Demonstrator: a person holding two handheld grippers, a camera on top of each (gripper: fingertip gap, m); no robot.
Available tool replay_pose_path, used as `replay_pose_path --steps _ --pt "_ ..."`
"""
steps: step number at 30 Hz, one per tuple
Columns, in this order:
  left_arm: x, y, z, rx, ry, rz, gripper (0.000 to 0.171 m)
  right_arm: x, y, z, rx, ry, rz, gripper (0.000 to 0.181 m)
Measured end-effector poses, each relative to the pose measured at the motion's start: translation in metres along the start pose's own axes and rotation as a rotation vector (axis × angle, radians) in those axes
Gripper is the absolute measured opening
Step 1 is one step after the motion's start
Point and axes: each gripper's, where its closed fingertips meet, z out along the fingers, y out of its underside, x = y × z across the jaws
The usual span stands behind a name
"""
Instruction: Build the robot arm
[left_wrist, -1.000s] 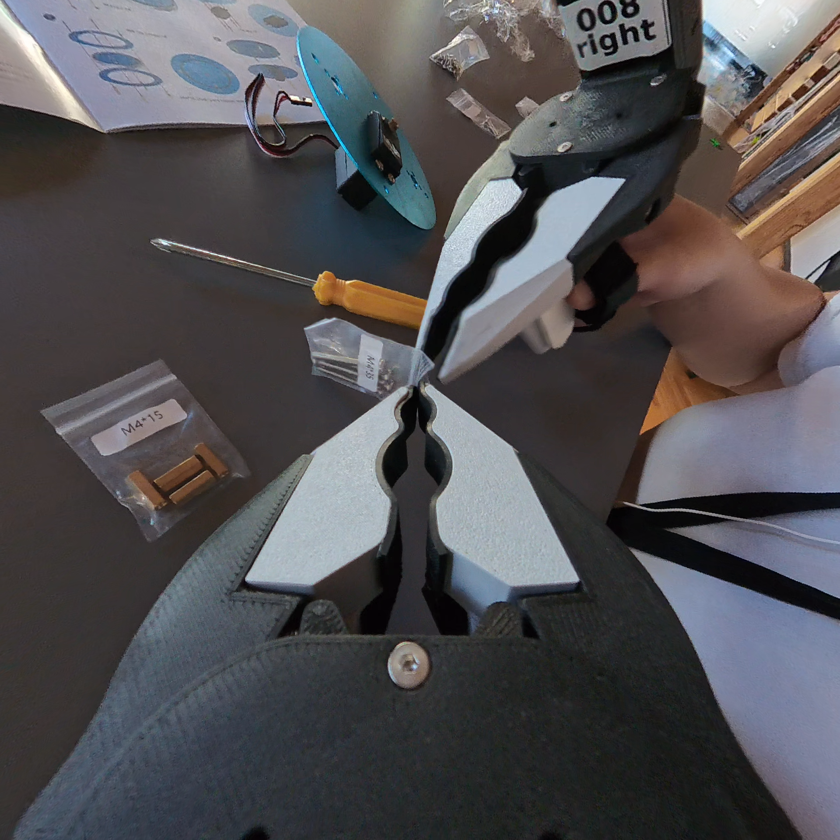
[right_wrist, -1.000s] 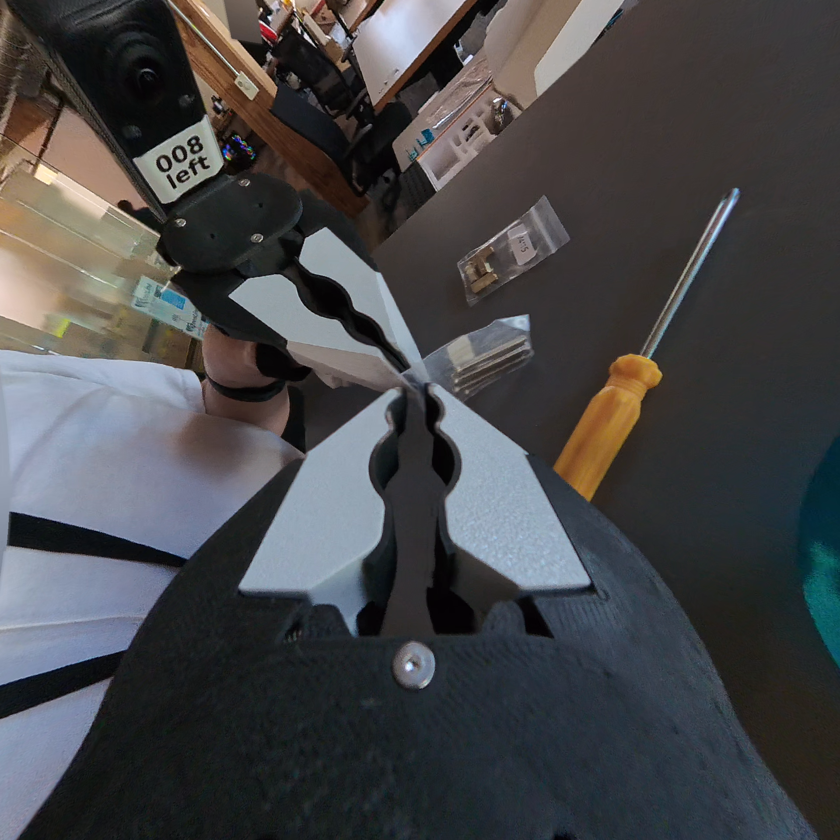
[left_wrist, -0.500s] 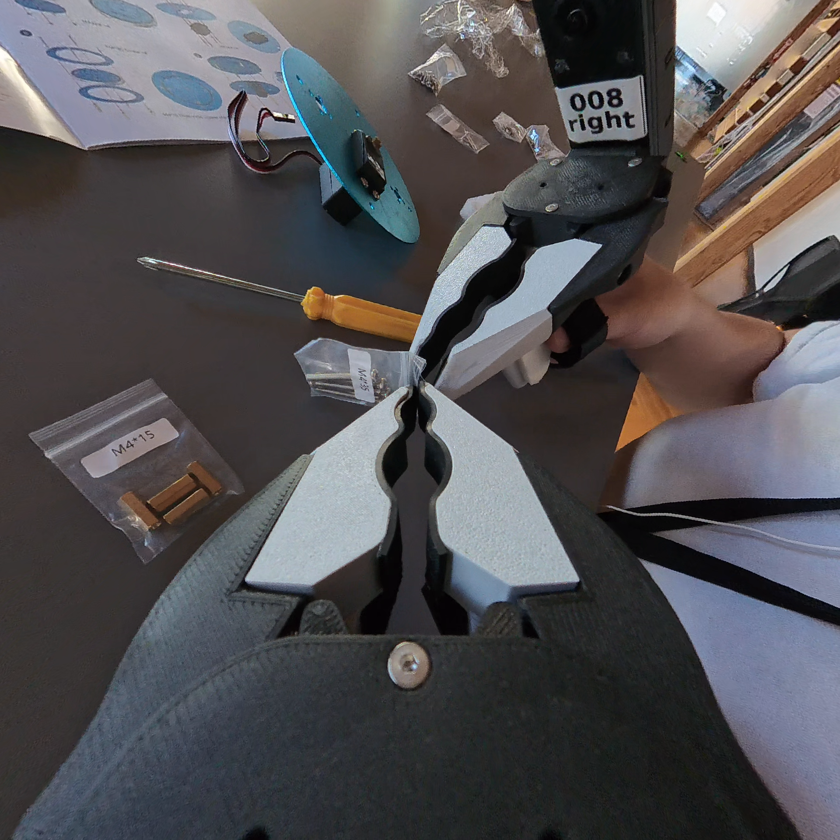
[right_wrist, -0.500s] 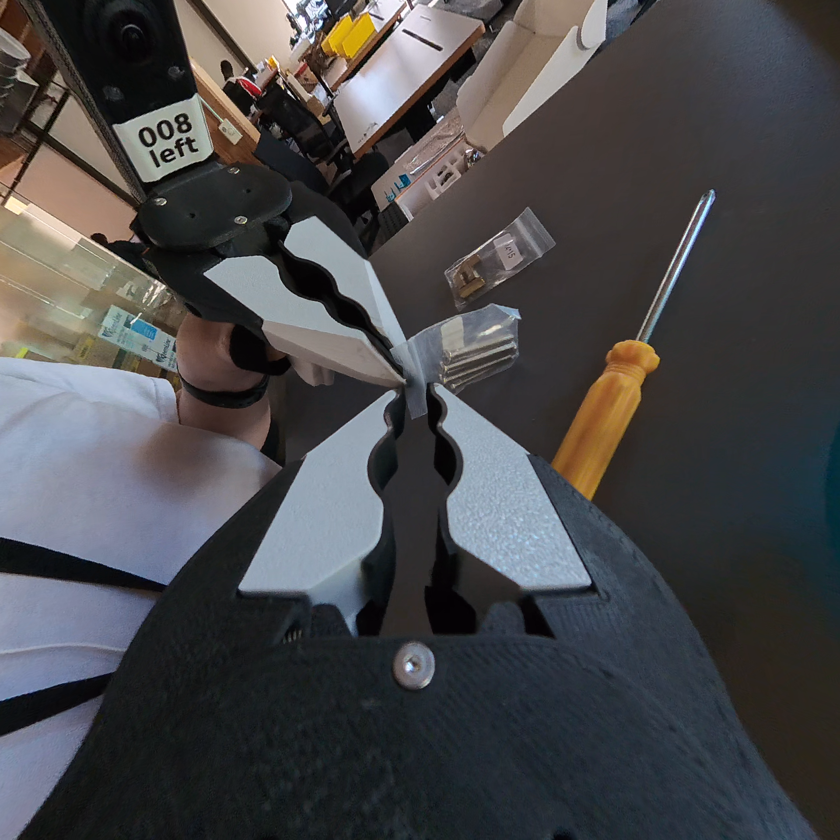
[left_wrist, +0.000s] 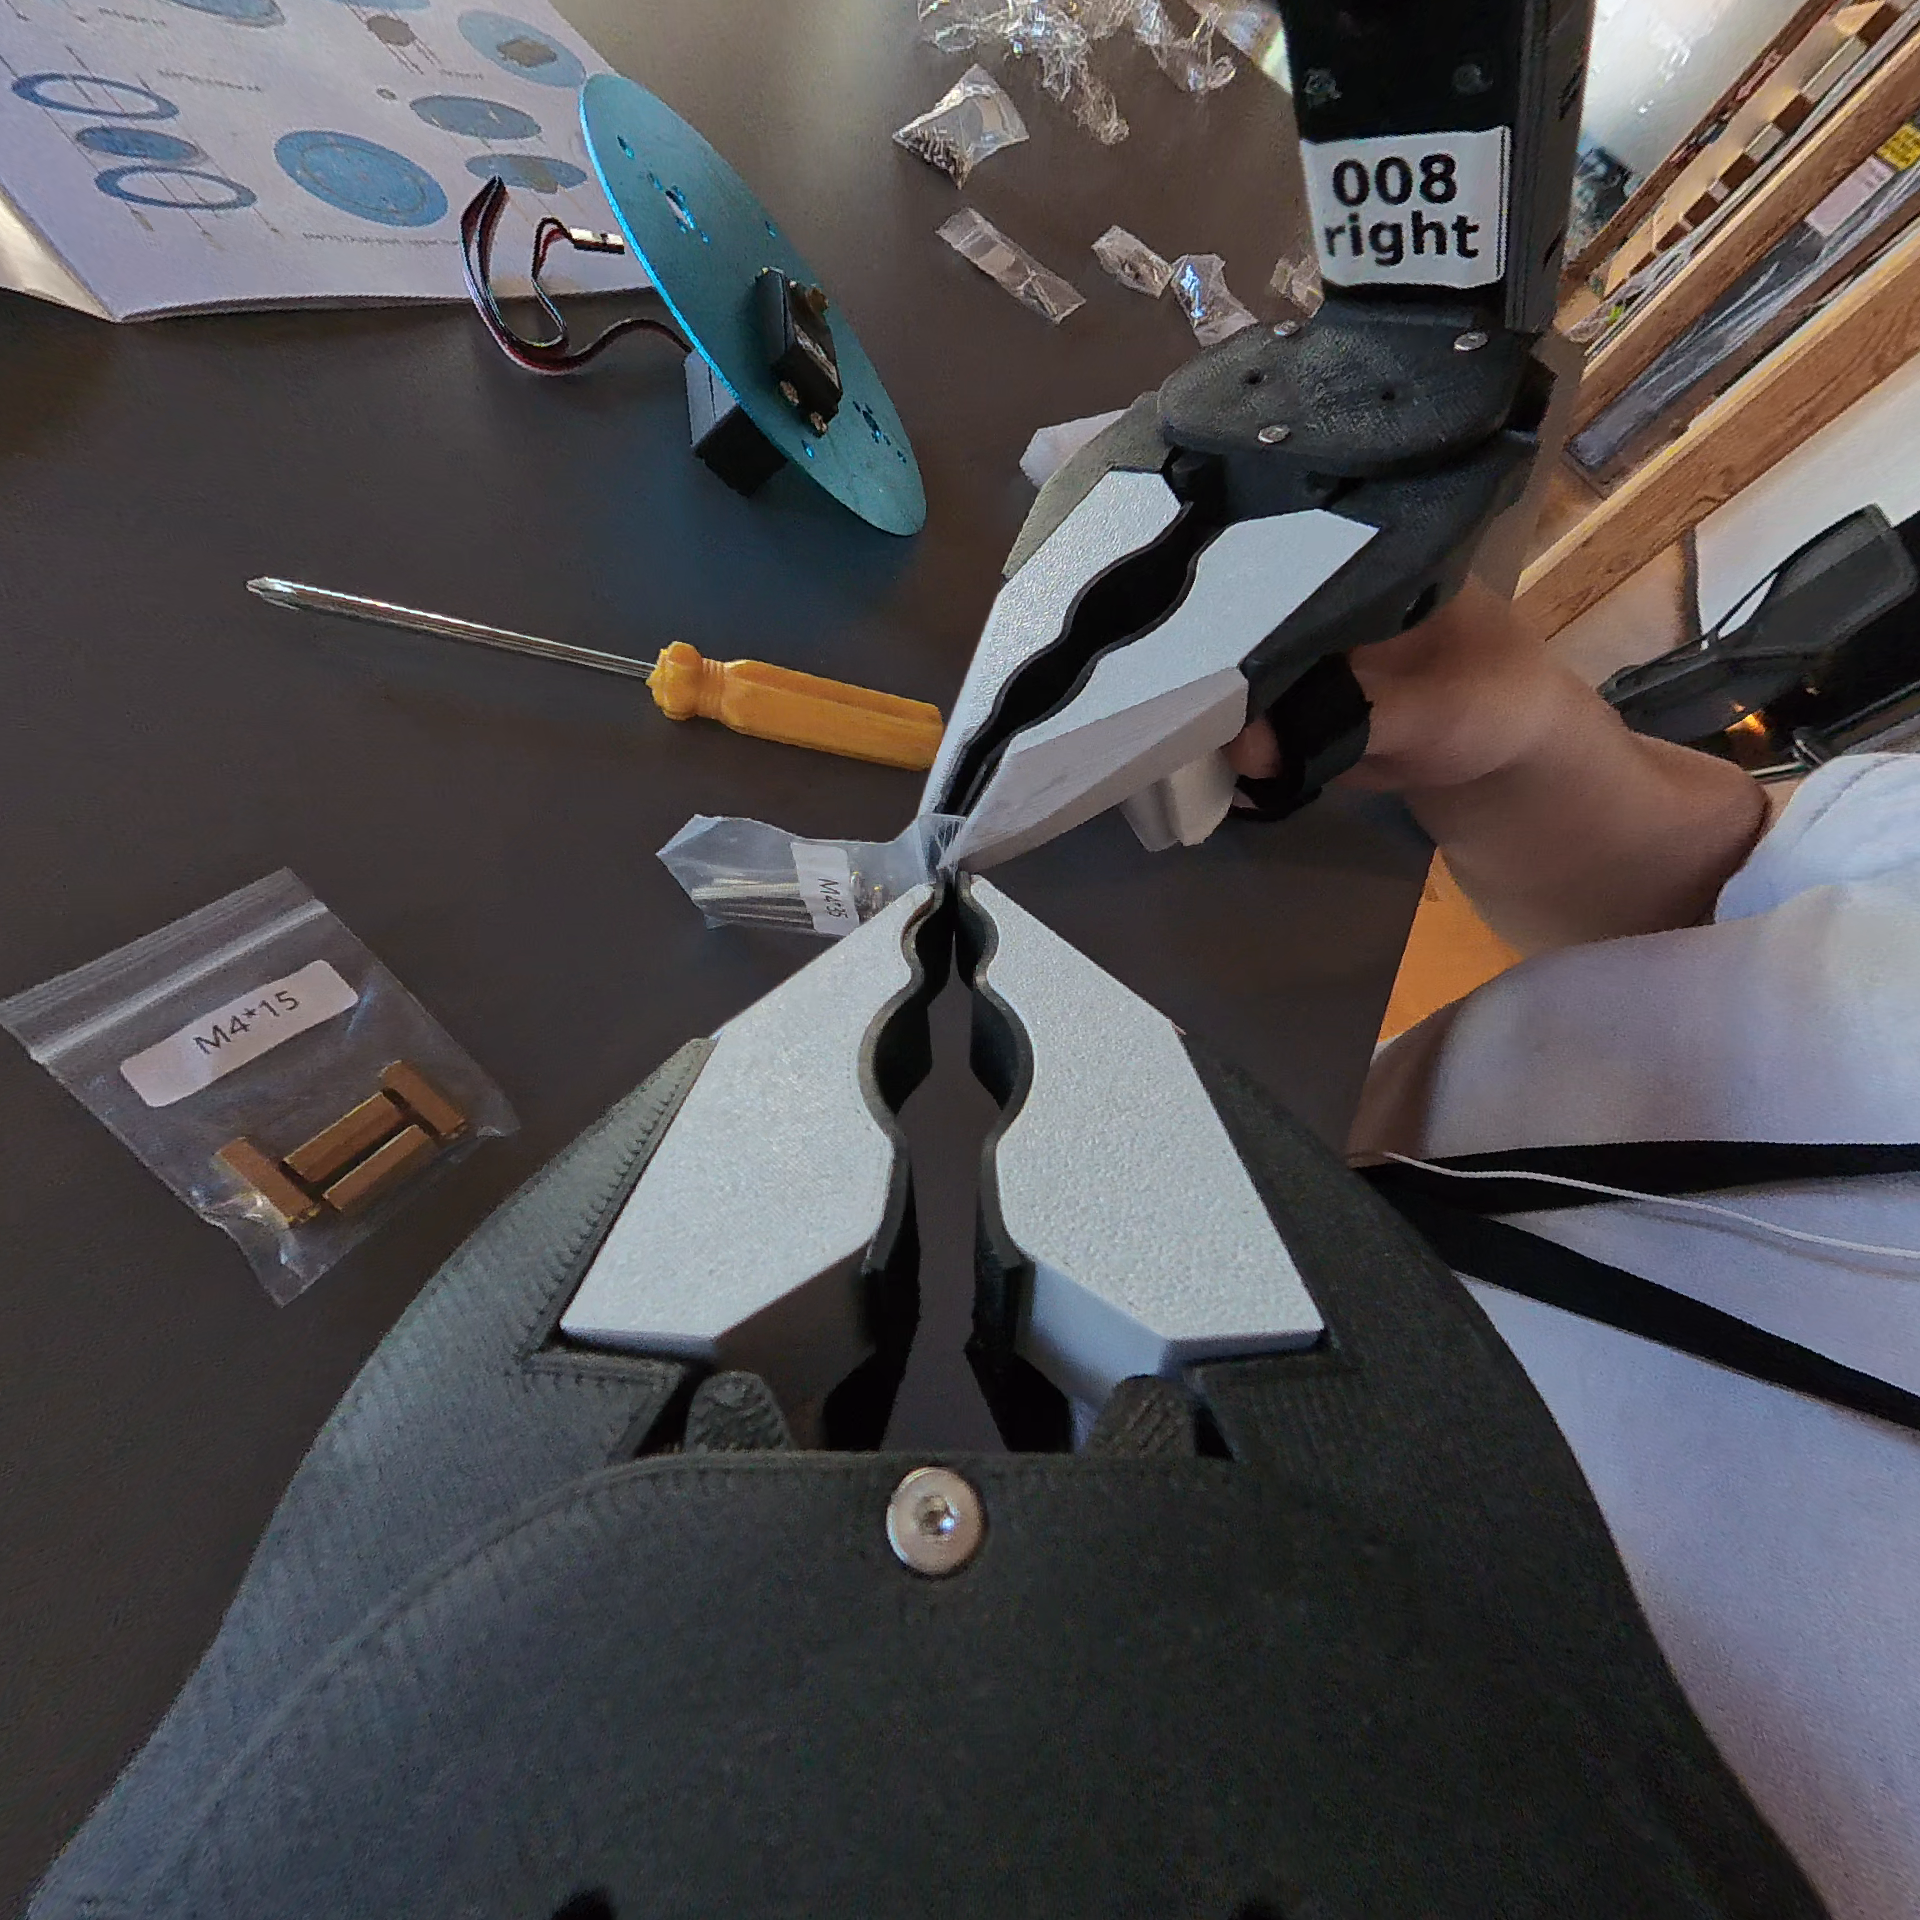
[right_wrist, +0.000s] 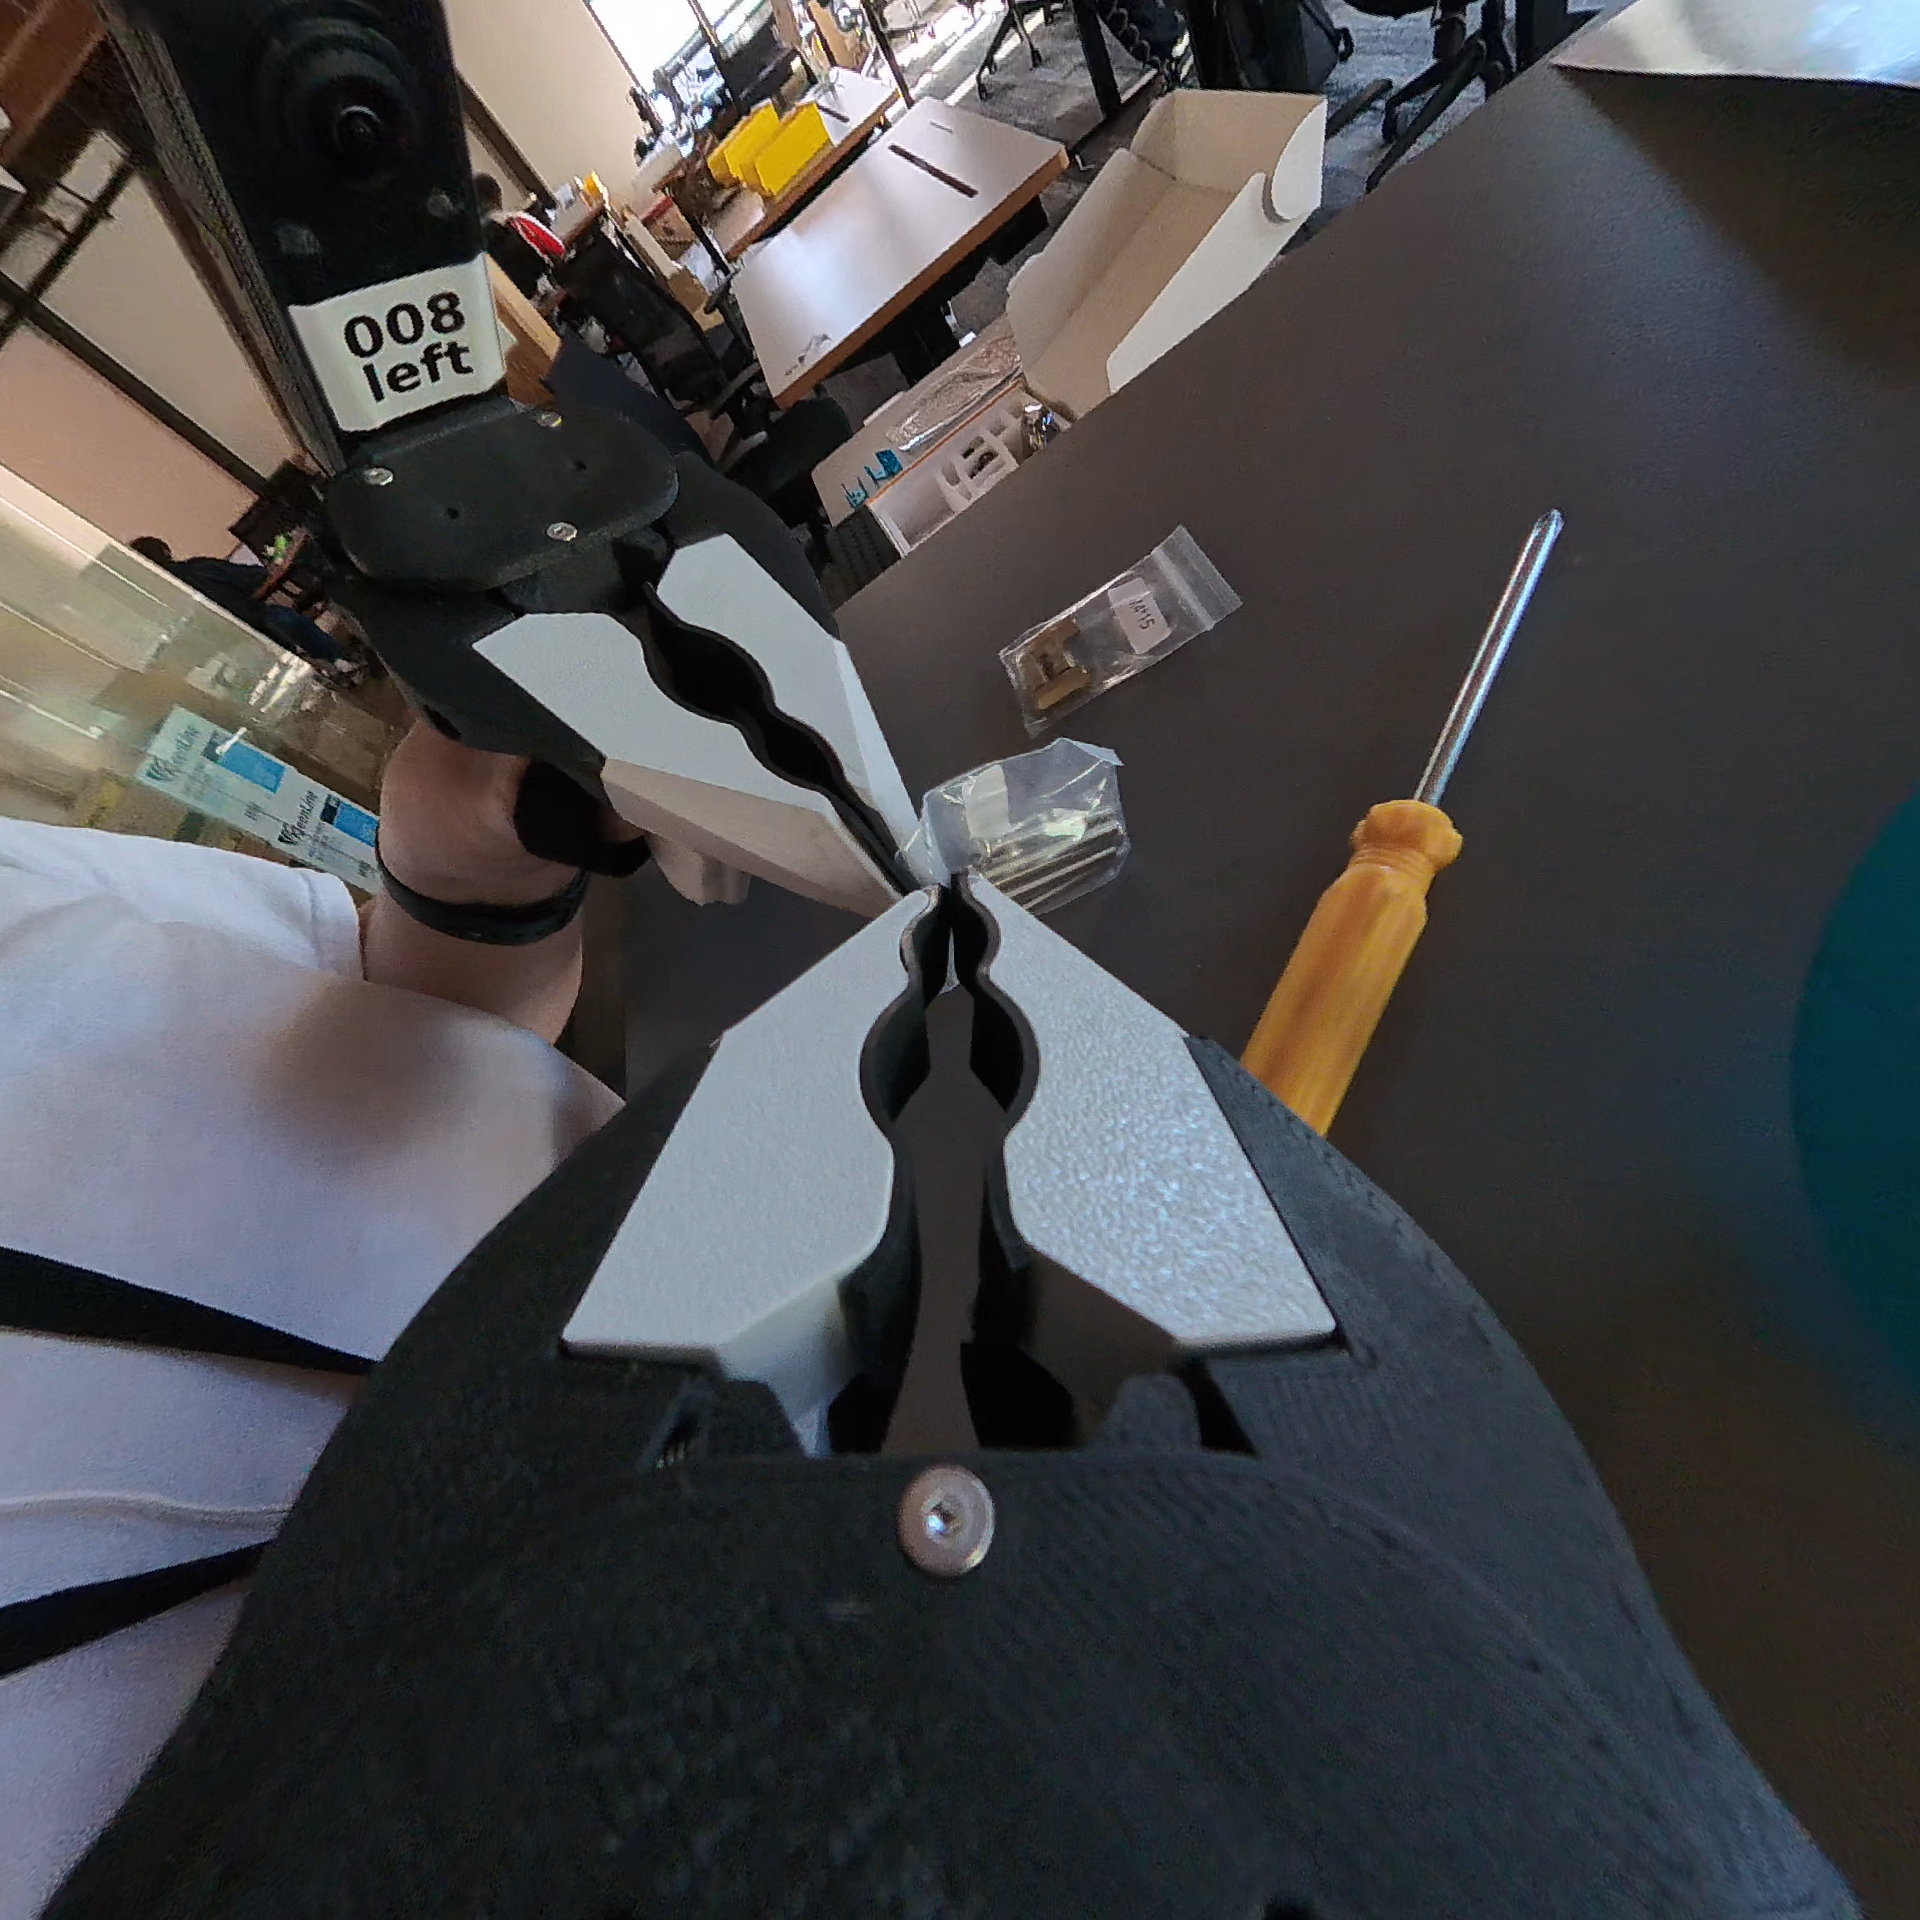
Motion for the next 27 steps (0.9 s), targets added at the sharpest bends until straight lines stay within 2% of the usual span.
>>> replay_pose_path --steps 8,16,21,27 --pt "-0.024 0.004 -0.001 -0.020 -0.169 0.016 0.000 0.015 -0.001 0.009 -0.040 0.255 -0.101 0.000" --pt "-0.035 0.012 -0.004 -0.033 -0.275 0.000 0.000 0.019 0.003 0.018 -0.036 0.405 -0.177 0.000" --pt "-0.034 0.012 -0.005 -0.027 -0.335 0.045 0.000 0.018 0.002 0.019 -0.010 0.441 -0.189 0.000" --pt "-0.033 0.011 -0.003 0.002 -0.279 -0.017 0.005 0.014 0.001 0.018 0.014 0.383 -0.138 0.000"
